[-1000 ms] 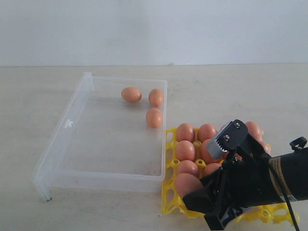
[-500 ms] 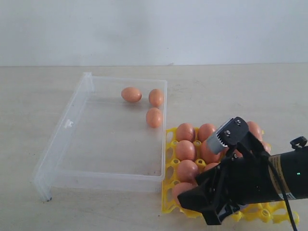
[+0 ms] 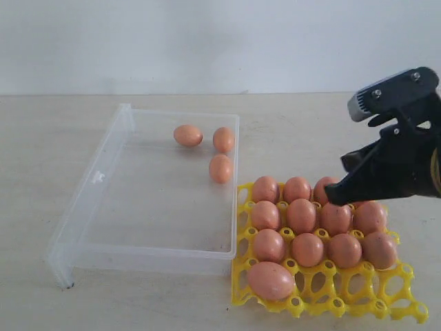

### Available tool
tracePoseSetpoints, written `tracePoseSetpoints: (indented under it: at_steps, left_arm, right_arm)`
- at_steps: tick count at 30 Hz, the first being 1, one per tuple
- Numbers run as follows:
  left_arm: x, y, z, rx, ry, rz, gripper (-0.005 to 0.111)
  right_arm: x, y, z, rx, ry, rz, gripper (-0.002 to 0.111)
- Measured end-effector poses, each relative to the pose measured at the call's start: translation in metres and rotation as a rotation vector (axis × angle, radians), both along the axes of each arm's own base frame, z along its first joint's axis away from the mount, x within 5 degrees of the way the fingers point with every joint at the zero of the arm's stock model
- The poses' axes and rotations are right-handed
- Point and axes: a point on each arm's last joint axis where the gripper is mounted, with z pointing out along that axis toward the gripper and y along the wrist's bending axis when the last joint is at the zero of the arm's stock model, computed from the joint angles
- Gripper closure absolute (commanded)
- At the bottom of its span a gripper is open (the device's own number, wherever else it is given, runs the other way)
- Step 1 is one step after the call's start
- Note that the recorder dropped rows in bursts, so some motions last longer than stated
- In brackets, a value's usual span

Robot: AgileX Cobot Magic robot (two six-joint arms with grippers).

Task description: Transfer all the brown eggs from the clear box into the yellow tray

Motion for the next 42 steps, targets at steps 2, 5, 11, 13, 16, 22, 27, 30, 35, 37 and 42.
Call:
tracePoseSetpoints:
  at_steps: [2,5,11,13,16,22,27,30,35,37,42]
  left_arm:
    - [0.0,0.0,0.0,0.0,0.0,0.0,0.111]
    - [0.0,0.0,0.0,0.0,0.0,0.0,0.111]
    - [0.0,0.0,0.0,0.0,0.0,0.0,0.111]
    - [0.0,0.0,0.0,0.0,0.0,0.0,0.111]
    - [0.0,0.0,0.0,0.0,0.0,0.0,0.111]
    - [0.0,0.0,0.0,0.0,0.0,0.0,0.111]
    - [0.0,0.0,0.0,0.0,0.0,0.0,0.111]
    - [0.0,0.0,0.0,0.0,0.0,0.0,0.111]
    - [0.0,0.0,0.0,0.0,0.0,0.0,0.111]
    - [0.0,0.0,0.0,0.0,0.0,0.0,0.111]
    - [0.0,0.0,0.0,0.0,0.0,0.0,0.111]
  right_arm:
    - [0.011,-0.011,0.005,-0.154,-0.084,-0.065,0.109]
    - [0.041,-0.044,0.026,-0.52,-0.059,-0.396,0.109]
    - [0.029,0.012,0.049,-0.107,0.645,0.05,0.109]
    - [0.024,0.039,0.055,0.002,0.739,0.234,0.109]
    - [0.022,0.06,0.045,-0.011,0.819,0.349,0.109]
    - [0.019,0.084,0.008,-0.128,0.951,0.419,0.109]
    - [0.021,0.094,-0.009,-0.202,0.965,0.432,0.109]
    - [0.028,0.093,-0.017,-0.234,0.937,0.394,0.109]
    - [0.034,0.093,-0.034,-0.27,0.963,0.362,0.109]
    - [0.035,0.094,-0.04,-0.273,0.976,0.357,0.109]
    - [0.036,0.095,-0.047,-0.27,0.996,0.349,0.109]
